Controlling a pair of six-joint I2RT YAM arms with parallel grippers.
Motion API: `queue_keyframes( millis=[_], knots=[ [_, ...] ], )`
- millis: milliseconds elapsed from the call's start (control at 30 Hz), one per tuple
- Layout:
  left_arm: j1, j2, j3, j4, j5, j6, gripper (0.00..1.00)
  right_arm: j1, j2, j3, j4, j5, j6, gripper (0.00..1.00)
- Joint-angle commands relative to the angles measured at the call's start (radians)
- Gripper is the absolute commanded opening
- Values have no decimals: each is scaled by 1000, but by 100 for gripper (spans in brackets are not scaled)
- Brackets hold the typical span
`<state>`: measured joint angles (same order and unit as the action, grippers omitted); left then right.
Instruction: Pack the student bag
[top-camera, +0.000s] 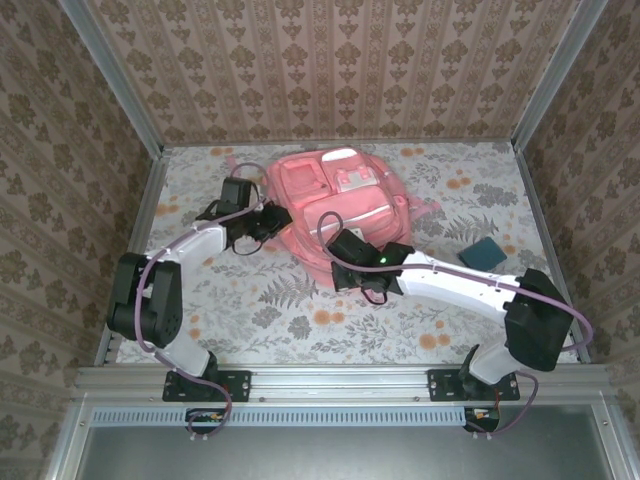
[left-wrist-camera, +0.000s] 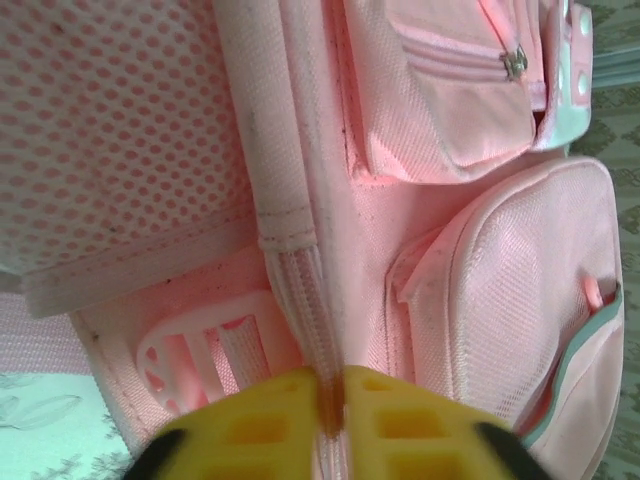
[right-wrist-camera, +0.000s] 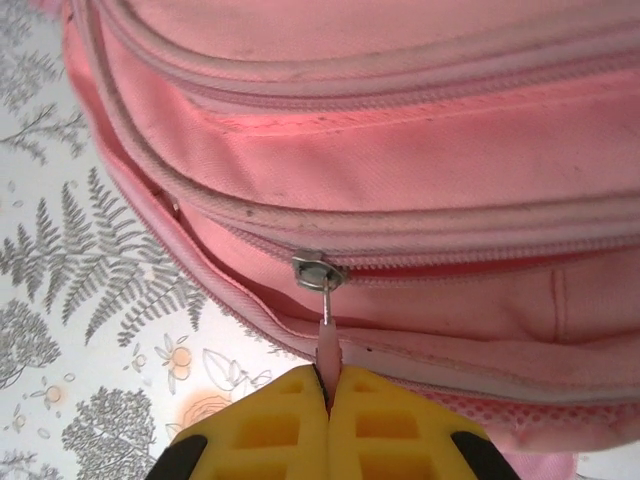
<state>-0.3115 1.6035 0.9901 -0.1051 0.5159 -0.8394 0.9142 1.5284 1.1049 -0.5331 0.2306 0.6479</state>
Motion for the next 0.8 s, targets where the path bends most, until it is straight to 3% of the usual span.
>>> queue_keyframes(
  millis=[0, 200, 333, 467, 633, 767],
  knots=[
    [42, -40, 28, -49, -67, 32, 34, -3, 63, 73, 113, -157, -62, 0],
    [95, -182, -79, -99, -122, -15, 56, -4, 220, 239, 219, -289, -109, 0],
    [107, -266, -166, -75, -106, -83, 59, -7, 308, 347, 235, -346, -128, 0],
    [109, -311, -229, -8, -40, -158, 54, -13, 360, 398, 241, -382, -125, 0],
    [108, -327, -287, 82, 0, -239, 38, -18, 362, 387, 248, -379, -114, 0],
    [106, -315, -313, 135, -1, -270, 35, -20, 355, 374, 254, -375, -106, 0]
  ],
)
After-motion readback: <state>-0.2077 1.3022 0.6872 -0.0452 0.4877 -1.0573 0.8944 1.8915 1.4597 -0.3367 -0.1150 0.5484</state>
